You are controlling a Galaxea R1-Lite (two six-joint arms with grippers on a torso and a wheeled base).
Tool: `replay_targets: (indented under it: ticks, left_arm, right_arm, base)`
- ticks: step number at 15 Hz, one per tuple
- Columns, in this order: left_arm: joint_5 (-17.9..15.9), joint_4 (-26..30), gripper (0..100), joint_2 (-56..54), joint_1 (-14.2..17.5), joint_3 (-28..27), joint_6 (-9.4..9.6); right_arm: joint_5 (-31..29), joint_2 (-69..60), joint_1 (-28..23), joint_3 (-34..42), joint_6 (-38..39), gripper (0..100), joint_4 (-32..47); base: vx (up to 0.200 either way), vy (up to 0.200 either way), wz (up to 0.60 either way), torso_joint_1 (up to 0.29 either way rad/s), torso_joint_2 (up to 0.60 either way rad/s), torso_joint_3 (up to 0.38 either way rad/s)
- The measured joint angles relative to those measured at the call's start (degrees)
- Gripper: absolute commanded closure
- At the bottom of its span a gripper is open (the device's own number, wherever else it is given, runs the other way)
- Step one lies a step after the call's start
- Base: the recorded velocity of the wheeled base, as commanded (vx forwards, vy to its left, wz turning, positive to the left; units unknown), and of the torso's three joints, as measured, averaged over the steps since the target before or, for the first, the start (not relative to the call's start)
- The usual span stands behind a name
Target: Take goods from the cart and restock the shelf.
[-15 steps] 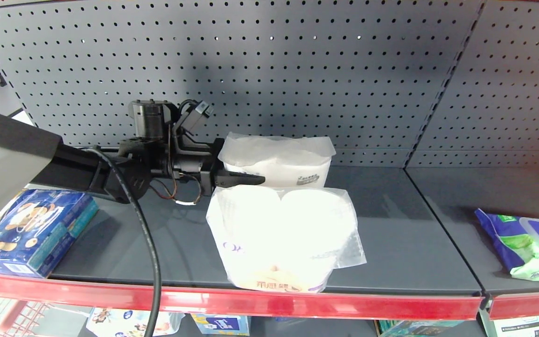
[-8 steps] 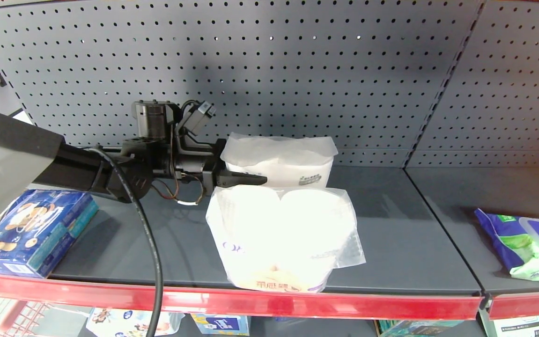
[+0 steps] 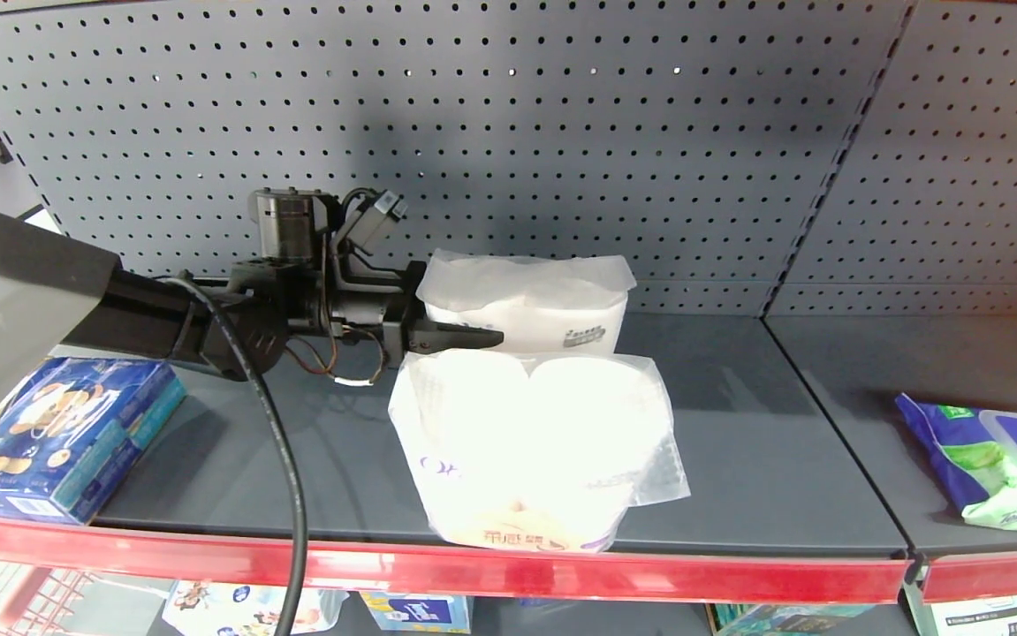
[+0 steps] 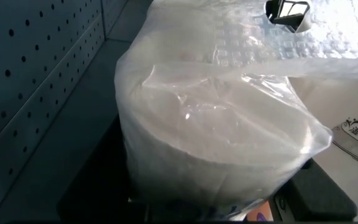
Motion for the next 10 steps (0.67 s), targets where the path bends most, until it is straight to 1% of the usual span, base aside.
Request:
replay_targets:
  ticks: [2, 5, 8, 10]
  left_arm:
    - [0.48, 0.27, 0, -0.02, 0.02, 0.05, 0.35]
    - [0.72, 0.46, 0, -0.74, 0.09, 0.69, 0.4]
    - [1.07, 1.87, 0, -3.06, 1.77, 3.3, 0.44]
    - [1.68, 2.22, 0, -5.18, 3.84, 6.67, 0.44]
  right_arm:
    - [0.0, 0.0, -0.02, 0.0, 0.0, 0, 0.0]
    - [0.0, 0.0, 0.0, 0.0, 0.0, 0, 0.0]
    - [0.01, 0.0, 0.0, 0.0, 0.0, 0, 0.0]
    - [0.01, 0.0, 0.0, 0.0, 0.0, 0, 0.0]
  base:
    - [0.0, 0.0, 0.0, 0.0, 0.0, 0.0]
    - [0.0, 0.0, 0.0, 0.0, 0.0, 0.0]
    - [0.0, 0.0, 0.0, 0.0, 0.0, 0.0]
    - [0.0, 0.0, 0.0, 0.0, 0.0, 0.0]
